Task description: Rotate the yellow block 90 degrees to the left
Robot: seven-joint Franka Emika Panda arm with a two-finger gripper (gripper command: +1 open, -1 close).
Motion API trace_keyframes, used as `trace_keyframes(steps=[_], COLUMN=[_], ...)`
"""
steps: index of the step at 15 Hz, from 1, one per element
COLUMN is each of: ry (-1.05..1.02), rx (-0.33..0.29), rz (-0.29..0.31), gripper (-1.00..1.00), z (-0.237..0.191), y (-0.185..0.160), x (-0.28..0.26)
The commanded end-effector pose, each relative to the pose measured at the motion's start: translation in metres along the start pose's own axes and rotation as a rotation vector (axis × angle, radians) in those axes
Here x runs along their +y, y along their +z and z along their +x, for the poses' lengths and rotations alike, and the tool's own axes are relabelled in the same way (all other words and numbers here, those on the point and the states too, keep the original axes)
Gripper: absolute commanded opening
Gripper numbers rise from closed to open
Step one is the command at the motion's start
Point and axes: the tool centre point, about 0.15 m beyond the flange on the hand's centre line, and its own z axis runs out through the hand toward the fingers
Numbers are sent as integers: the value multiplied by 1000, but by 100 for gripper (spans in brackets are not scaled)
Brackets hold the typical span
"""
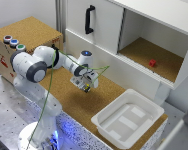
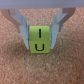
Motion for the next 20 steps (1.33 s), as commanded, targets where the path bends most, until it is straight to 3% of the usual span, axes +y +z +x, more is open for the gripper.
trace_keyframes(steps=[1,3,6,12,17,20], ry=[-44,-5,-150,-713,-1213,-1449], rx=[28,-73,-81,-134,-76,-7], rz=[5,25,25,75,63,38], gripper=[-100,-100,-100,-100,-100,-100], z=[10,11,3,-9,-39,-48], y=[-39,-38,-50,-31,-24,-22], x=[5,10,9,7,10,22])
